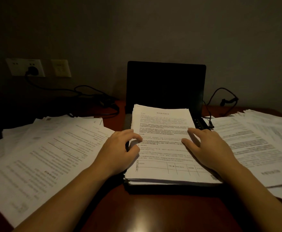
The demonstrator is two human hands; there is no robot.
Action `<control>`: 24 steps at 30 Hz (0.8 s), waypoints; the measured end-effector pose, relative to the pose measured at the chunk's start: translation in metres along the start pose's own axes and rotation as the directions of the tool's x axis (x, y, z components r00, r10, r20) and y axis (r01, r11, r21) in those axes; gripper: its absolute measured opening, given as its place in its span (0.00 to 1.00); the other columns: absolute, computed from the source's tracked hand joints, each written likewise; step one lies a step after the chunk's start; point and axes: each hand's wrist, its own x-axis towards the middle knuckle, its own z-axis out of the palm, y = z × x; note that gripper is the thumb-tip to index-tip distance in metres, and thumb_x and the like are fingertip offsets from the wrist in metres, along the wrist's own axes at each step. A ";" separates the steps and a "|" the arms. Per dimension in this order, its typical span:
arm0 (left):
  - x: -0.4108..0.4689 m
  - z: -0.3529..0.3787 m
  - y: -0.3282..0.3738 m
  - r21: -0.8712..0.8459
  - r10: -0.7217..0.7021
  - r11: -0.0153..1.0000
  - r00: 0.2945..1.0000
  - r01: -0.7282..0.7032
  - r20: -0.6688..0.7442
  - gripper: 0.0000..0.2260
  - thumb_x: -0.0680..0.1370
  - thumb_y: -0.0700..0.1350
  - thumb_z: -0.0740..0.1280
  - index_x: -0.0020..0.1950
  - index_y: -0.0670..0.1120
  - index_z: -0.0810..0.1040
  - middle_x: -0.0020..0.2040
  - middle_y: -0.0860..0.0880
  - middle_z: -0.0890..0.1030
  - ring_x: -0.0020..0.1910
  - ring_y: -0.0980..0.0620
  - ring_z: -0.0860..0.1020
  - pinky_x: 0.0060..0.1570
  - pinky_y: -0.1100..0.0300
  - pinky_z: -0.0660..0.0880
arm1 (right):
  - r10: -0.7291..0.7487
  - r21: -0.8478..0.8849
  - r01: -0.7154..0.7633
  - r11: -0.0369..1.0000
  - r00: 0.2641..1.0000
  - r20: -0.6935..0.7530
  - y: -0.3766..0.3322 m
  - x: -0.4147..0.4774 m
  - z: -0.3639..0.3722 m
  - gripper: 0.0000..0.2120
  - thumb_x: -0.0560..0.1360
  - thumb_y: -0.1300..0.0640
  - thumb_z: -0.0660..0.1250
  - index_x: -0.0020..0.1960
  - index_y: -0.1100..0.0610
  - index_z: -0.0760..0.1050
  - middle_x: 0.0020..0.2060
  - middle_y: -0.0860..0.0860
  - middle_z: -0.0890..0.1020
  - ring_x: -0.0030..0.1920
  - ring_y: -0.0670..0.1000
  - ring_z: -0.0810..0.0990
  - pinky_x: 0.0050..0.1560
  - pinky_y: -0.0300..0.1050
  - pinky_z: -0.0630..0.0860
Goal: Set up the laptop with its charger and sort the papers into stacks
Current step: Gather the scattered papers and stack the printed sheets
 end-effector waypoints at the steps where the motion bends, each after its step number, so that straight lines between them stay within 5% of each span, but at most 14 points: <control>1: 0.000 0.000 0.000 -0.002 0.007 1.000 1.000 -0.007 0.000 0.10 0.81 0.48 0.64 0.60 0.58 0.79 0.68 0.61 0.74 0.65 0.60 0.68 0.63 0.59 0.67 | -0.011 -0.046 0.011 0.999 1.000 0.010 -0.002 0.000 -0.001 0.26 0.80 0.36 0.56 0.74 0.46 0.66 0.67 0.51 0.75 0.67 0.54 0.70 0.60 0.51 0.73; 9: 0.002 -0.001 -0.002 0.029 -0.010 1.000 1.000 0.010 0.001 0.11 0.81 0.50 0.64 0.63 0.58 0.78 0.66 0.59 0.76 0.63 0.58 0.69 0.58 0.60 0.67 | -0.039 -0.202 0.070 0.977 0.987 0.155 -0.005 0.010 -0.001 0.27 0.81 0.35 0.48 0.76 0.46 0.58 0.70 0.54 0.70 0.69 0.58 0.67 0.65 0.55 0.70; 15: 0.003 -0.016 -0.010 0.151 -0.018 0.989 0.998 0.009 0.056 0.15 0.81 0.58 0.61 0.68 0.60 0.74 0.70 0.59 0.73 0.71 0.54 0.66 0.70 0.45 0.66 | -0.131 -0.144 0.147 0.979 0.984 0.121 -0.022 0.019 -0.009 0.35 0.77 0.29 0.46 0.78 0.45 0.56 0.78 0.54 0.58 0.78 0.58 0.54 0.74 0.64 0.58; 24: -0.012 -0.086 -0.067 0.370 -0.278 0.905 0.951 0.212 0.136 0.22 0.80 0.60 0.64 0.74 0.59 0.68 0.75 0.53 0.68 0.75 0.50 0.63 0.71 0.45 0.64 | -0.484 -0.047 0.488 0.872 0.872 0.079 -0.122 0.024 0.016 0.27 0.80 0.34 0.52 0.69 0.49 0.72 0.69 0.50 0.72 0.71 0.52 0.65 0.69 0.55 0.67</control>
